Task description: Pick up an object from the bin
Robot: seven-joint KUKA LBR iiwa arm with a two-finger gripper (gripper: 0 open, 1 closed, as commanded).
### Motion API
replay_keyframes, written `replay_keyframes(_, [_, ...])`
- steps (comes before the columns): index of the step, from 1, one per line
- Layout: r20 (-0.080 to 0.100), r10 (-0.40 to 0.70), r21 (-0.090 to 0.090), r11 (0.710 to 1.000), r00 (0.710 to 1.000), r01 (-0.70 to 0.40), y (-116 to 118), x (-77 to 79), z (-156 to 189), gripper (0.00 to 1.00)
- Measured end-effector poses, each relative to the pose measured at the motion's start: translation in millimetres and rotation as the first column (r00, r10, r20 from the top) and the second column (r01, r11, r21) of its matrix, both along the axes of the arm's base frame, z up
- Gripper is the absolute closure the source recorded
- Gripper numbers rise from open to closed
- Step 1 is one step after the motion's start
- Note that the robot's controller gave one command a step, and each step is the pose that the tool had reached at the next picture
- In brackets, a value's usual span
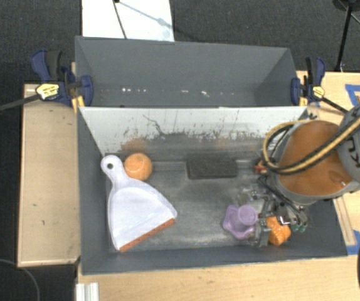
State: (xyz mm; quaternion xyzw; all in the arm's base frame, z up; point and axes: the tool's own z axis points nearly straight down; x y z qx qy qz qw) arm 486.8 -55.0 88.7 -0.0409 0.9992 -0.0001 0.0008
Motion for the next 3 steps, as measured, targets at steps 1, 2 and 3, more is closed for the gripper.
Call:
replay_keyframes(1, [0.002,0.018,-0.001,1.000,1.000,-0.018,-5.2,-1.4,-16.0,1.00])
replay_keyframes(2, [0.002,0.019,-0.001,1.000,1.000,-0.019,-5.2,-1.5,-16.0,1.00])
replay_keyframes(3, [-0.006,0.030,0.001,1.000,1.000,-0.030,-0.9,-2.6,39.8,1.00])
